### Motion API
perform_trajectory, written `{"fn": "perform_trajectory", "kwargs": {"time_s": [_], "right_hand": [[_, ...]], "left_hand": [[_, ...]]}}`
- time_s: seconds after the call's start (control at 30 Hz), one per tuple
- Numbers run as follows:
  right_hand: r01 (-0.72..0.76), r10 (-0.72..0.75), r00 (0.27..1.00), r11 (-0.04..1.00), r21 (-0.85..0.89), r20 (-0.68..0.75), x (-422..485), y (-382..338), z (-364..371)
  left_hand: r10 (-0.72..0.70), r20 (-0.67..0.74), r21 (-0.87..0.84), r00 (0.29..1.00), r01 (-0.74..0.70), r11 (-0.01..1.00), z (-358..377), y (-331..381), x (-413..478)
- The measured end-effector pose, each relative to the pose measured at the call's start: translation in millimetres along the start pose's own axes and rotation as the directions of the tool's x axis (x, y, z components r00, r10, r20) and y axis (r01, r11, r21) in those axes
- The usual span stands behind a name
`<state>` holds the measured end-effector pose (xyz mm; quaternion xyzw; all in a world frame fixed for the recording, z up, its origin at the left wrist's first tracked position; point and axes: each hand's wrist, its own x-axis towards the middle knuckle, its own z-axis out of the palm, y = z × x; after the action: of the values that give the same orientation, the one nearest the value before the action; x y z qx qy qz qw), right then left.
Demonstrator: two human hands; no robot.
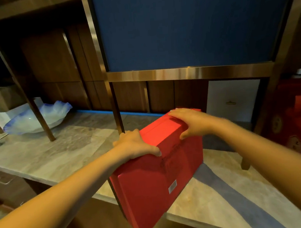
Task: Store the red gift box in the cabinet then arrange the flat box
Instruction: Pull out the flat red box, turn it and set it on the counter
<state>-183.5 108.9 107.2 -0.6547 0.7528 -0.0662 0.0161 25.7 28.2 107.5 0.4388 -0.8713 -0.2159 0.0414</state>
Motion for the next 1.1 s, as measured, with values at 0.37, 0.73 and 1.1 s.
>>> {"fn": "perform_trajectory", "kwargs": {"time_s": [0.37, 0.73, 1.1], "right_hand": [[-0.201, 0.354, 0.931, 0.707, 0.678, -0.093, -93, -140, 115], [-0.183, 0.512, 0.842, 0.569, 0.802, -0.171, -104, -125, 118], [0.014, 0.356, 0.918, 0.408, 0.913, -0.173, -143, -47, 117]], "left_hand": [[-0.085, 0.146, -0.327, 0.986, 0.13, 0.936, -17, 50, 20], [0.005, 0.048, 0.141, 0.999, -0.011, 0.99, 1, 87, 2], [0.054, 0.064, -0.227, 0.996, -0.038, 0.973, 16, 80, -27]]}}
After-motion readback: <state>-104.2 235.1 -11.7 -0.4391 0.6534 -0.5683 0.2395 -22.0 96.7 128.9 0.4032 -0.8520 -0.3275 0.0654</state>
